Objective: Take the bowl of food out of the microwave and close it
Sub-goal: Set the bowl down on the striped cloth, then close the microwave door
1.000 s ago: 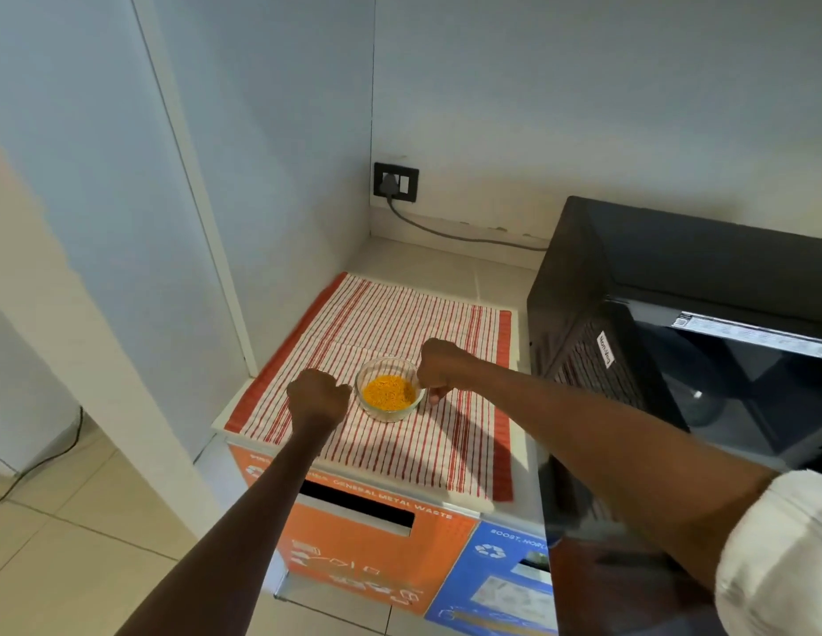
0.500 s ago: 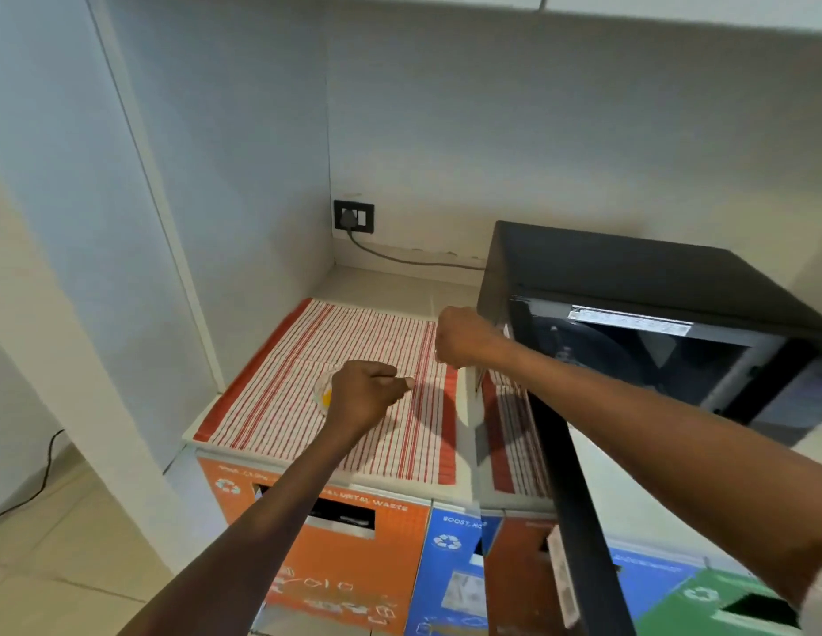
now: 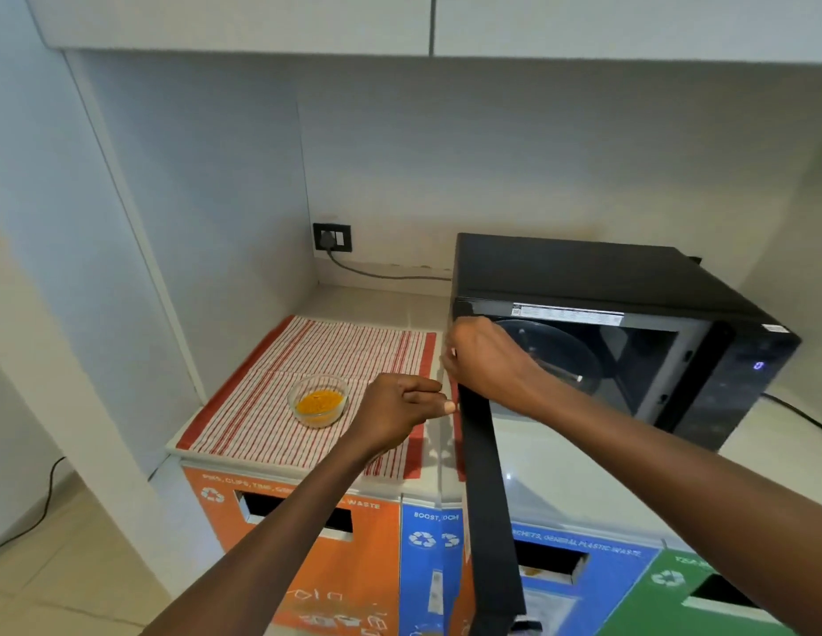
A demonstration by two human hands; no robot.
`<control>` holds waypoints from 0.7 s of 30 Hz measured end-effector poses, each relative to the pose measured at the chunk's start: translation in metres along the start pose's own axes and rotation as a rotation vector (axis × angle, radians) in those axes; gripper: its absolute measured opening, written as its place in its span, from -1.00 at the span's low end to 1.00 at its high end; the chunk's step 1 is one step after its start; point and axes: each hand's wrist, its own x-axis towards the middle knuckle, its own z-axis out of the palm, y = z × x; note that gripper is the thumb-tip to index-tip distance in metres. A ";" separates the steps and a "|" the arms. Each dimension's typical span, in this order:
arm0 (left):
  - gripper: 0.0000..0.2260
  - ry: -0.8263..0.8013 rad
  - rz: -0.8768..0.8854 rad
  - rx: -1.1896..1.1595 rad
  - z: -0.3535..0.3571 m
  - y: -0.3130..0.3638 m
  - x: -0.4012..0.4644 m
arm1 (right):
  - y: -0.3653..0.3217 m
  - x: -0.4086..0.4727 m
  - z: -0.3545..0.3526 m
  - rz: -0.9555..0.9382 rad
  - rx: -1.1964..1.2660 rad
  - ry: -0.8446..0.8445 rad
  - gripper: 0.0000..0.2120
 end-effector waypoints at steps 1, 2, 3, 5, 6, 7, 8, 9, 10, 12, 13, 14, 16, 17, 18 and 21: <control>-0.57 0.007 0.004 0.005 0.002 0.003 -0.003 | 0.002 -0.006 -0.003 0.019 0.039 0.001 -0.78; -0.57 0.011 0.003 0.007 0.005 0.005 -0.005 | 0.005 -0.011 -0.005 0.021 0.067 0.004 -0.76; -0.57 0.015 -0.003 0.005 0.009 0.007 -0.006 | 0.008 -0.016 -0.007 0.015 0.089 0.009 -0.75; -0.55 0.034 -0.016 -0.003 0.014 0.008 -0.007 | 0.012 -0.023 -0.008 0.010 0.119 0.021 -0.74; -0.53 0.044 -0.020 -0.012 0.019 0.009 -0.007 | 0.015 -0.027 -0.010 0.019 0.128 0.022 -0.73; -0.51 0.055 -0.024 -0.019 0.022 0.010 -0.007 | 0.018 -0.029 -0.011 0.029 0.130 0.020 -0.72; -0.48 0.067 -0.022 -0.021 0.027 0.012 -0.007 | 0.022 -0.033 -0.012 0.036 0.128 0.019 -0.72; -0.44 0.081 -0.013 -0.005 0.032 0.016 -0.007 | 0.026 -0.035 -0.014 0.042 0.132 0.014 -0.73; -0.40 0.102 0.001 0.022 0.037 0.018 -0.007 | 0.031 -0.038 -0.015 0.045 0.136 0.009 -0.74; -0.31 0.158 0.044 0.101 0.046 0.025 -0.007 | 0.039 -0.043 -0.018 0.056 0.139 -0.001 -0.76; -0.28 0.185 0.076 0.144 0.052 0.030 -0.007 | 0.044 -0.046 -0.020 0.058 0.138 -0.009 -0.76; -0.27 0.206 0.118 0.183 0.057 0.034 -0.008 | 0.049 -0.049 -0.023 0.050 0.135 -0.019 -0.76; -0.27 0.235 0.182 0.261 0.068 0.045 -0.008 | 0.060 -0.055 -0.027 0.028 0.120 -0.039 -0.74; -0.27 0.247 0.200 0.312 0.073 0.049 -0.007 | 0.065 -0.058 -0.030 0.022 0.108 -0.056 -0.73; -0.27 0.250 0.212 0.370 0.078 0.054 -0.006 | 0.071 -0.061 -0.032 0.016 0.100 -0.068 -0.73; -0.33 0.187 0.292 0.511 0.093 0.062 0.000 | 0.089 -0.070 -0.036 -0.001 0.087 -0.074 -0.78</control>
